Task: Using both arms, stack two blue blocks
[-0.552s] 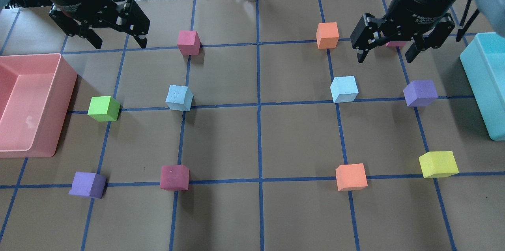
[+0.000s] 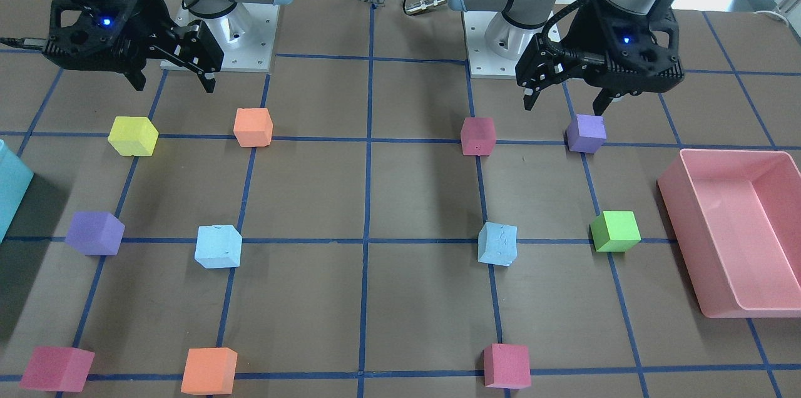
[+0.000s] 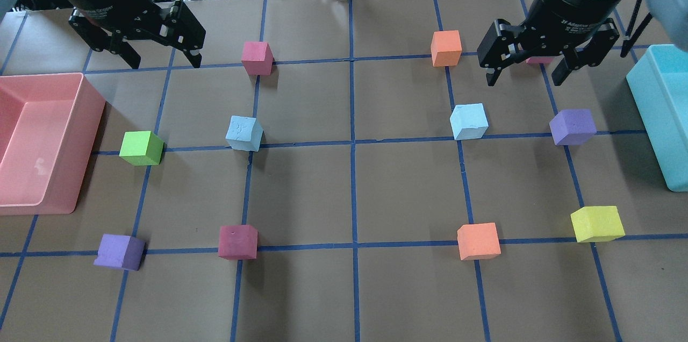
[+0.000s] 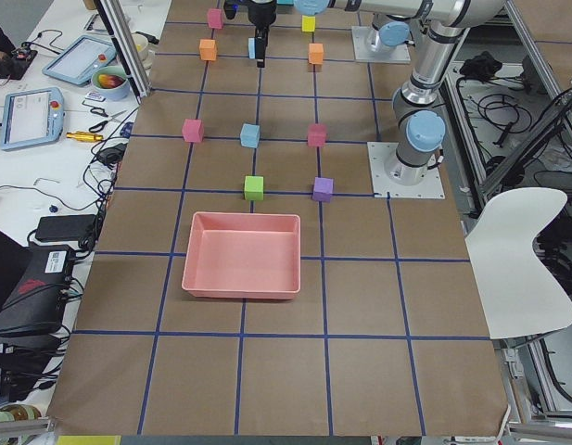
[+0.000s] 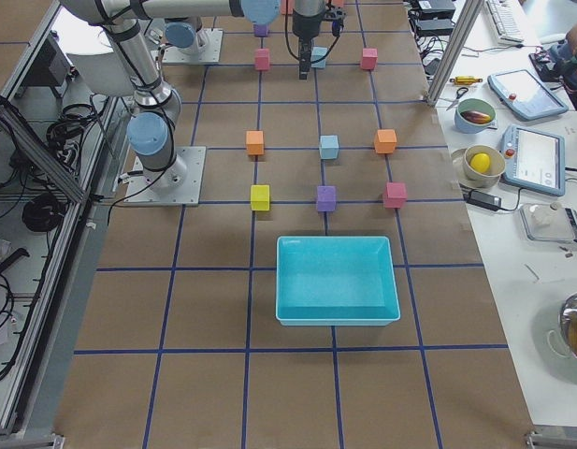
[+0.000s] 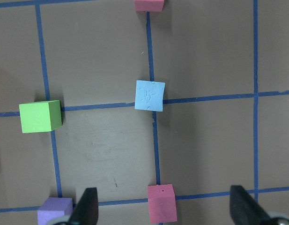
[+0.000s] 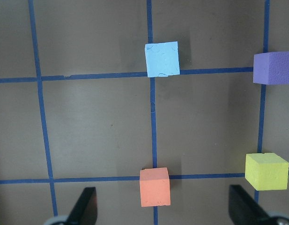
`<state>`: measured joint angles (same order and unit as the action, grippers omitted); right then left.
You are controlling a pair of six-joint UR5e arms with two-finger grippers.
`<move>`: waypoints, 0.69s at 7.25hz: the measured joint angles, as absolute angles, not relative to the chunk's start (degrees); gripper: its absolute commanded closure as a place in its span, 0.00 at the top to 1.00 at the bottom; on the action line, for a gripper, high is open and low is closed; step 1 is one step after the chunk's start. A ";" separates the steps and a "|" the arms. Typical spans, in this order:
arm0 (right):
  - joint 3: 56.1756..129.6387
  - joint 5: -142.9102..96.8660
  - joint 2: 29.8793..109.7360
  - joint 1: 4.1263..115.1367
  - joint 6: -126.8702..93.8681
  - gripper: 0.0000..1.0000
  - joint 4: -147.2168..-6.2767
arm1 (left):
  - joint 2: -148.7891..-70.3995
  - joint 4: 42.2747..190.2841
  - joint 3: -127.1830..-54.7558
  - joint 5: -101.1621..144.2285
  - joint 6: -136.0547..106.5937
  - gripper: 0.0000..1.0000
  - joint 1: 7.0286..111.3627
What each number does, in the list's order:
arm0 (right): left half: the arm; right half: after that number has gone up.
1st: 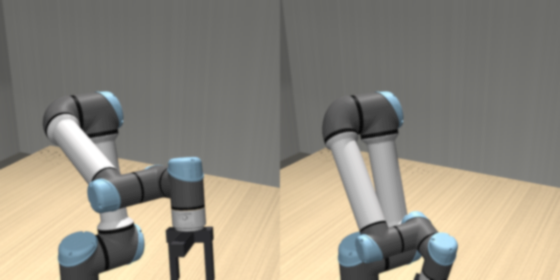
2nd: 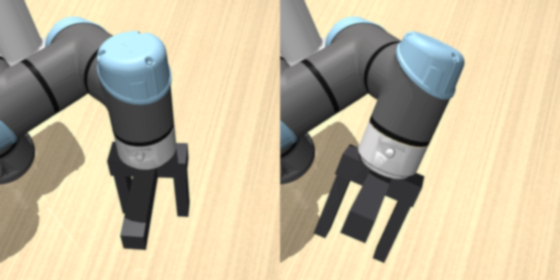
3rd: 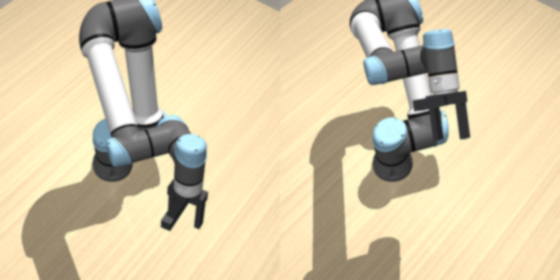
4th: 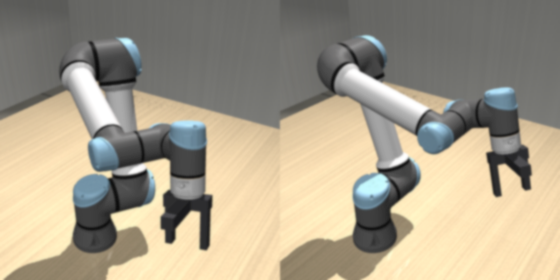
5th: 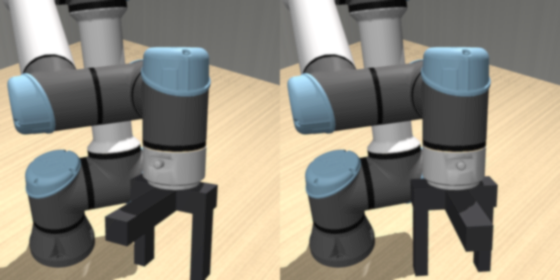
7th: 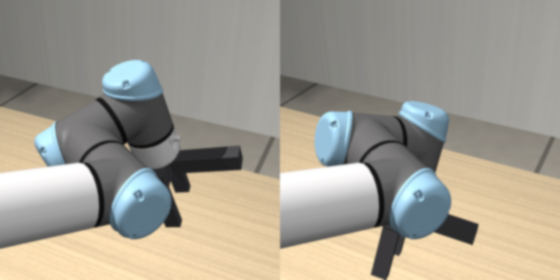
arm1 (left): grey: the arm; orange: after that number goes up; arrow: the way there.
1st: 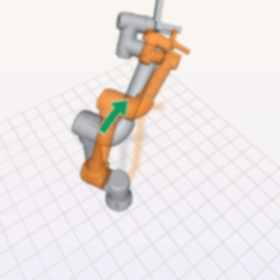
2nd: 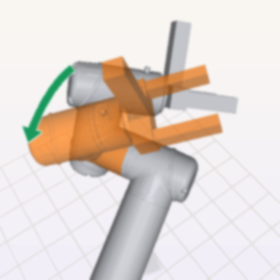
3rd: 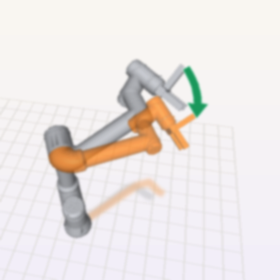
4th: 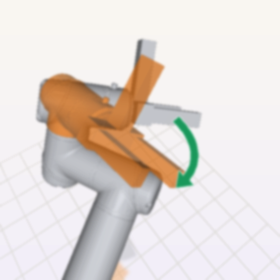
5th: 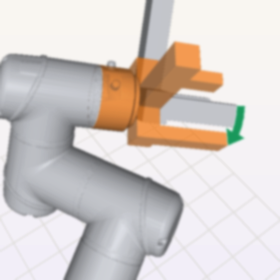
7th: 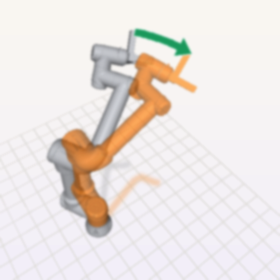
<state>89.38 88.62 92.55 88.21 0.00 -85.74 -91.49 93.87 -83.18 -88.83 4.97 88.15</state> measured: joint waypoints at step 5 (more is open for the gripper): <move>89.38 88.71 92.50 88.11 -0.04 1.00 -85.81 | -90.16 93.52 -83.23 -89.00 4.59 1.00 88.21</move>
<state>89.38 88.71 92.50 88.11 -0.04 -85.81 -90.16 93.52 -83.23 -89.00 4.59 88.21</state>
